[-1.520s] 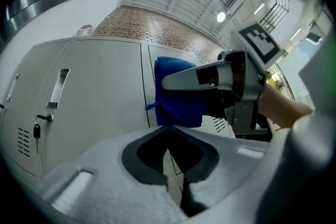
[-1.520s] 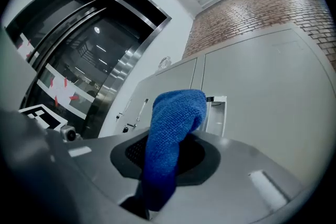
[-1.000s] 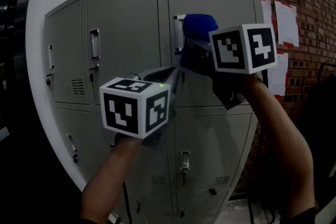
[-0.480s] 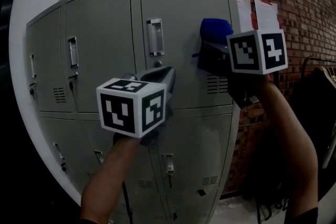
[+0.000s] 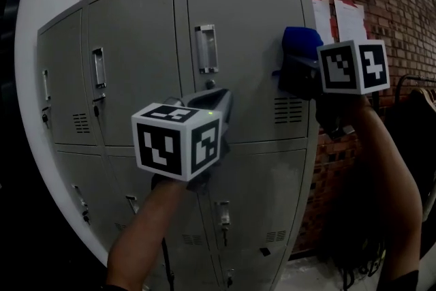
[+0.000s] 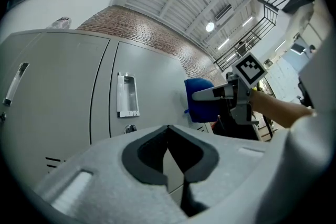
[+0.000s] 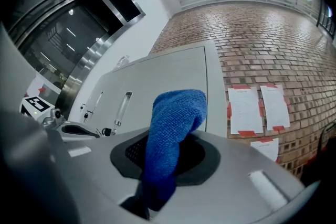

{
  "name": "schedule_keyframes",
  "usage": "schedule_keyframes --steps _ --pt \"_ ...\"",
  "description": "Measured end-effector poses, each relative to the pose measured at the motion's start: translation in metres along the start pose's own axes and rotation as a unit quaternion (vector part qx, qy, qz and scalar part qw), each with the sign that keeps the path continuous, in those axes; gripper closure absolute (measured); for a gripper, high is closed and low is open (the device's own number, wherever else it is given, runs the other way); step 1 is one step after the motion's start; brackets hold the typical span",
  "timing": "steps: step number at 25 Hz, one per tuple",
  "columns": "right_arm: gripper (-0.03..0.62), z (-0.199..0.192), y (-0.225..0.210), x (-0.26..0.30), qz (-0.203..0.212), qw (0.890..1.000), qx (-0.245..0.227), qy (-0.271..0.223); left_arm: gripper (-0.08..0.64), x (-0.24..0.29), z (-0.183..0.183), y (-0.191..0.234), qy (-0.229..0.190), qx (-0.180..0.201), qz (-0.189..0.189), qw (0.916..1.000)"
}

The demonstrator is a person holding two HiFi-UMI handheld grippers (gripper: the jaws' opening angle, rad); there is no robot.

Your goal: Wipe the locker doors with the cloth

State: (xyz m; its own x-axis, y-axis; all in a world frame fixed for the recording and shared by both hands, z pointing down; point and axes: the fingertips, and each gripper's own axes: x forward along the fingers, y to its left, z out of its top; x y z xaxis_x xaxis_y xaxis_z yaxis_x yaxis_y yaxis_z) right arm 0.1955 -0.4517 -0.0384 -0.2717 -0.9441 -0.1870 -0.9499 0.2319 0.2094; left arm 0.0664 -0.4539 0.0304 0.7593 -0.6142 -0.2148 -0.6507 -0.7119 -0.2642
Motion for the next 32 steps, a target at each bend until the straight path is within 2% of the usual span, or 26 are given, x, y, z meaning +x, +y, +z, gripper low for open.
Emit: schedule_keyframes --steps 4,8,12,17,22,28,32 --pt "0.505 0.023 0.049 0.001 0.056 0.998 -0.022 -0.020 0.557 -0.005 0.007 0.005 -0.002 0.006 0.005 1.0000" --pt "0.505 0.049 0.109 0.022 0.122 0.991 -0.039 -0.025 0.557 -0.012 0.018 0.018 -0.002 0.011 0.017 0.9998" --pt "0.505 0.074 0.146 0.052 0.154 0.987 -0.041 -0.018 0.557 -0.019 0.028 0.031 -0.001 0.010 0.025 0.9996" --pt "0.505 0.099 0.171 0.087 0.163 0.986 -0.044 -0.012 0.557 -0.030 0.033 0.046 0.009 0.029 0.043 0.9986" --pt "0.505 0.110 0.175 0.113 0.153 0.988 -0.034 0.000 0.557 -0.040 0.035 0.062 0.008 0.021 0.056 0.9982" --pt "0.505 0.104 0.145 0.117 0.129 0.991 -0.026 0.011 0.557 -0.040 0.036 0.077 0.009 0.018 0.064 0.9978" --pt "0.505 0.103 0.113 0.107 0.110 0.994 -0.014 0.010 0.557 -0.031 0.035 0.075 0.003 0.008 0.054 0.9985"
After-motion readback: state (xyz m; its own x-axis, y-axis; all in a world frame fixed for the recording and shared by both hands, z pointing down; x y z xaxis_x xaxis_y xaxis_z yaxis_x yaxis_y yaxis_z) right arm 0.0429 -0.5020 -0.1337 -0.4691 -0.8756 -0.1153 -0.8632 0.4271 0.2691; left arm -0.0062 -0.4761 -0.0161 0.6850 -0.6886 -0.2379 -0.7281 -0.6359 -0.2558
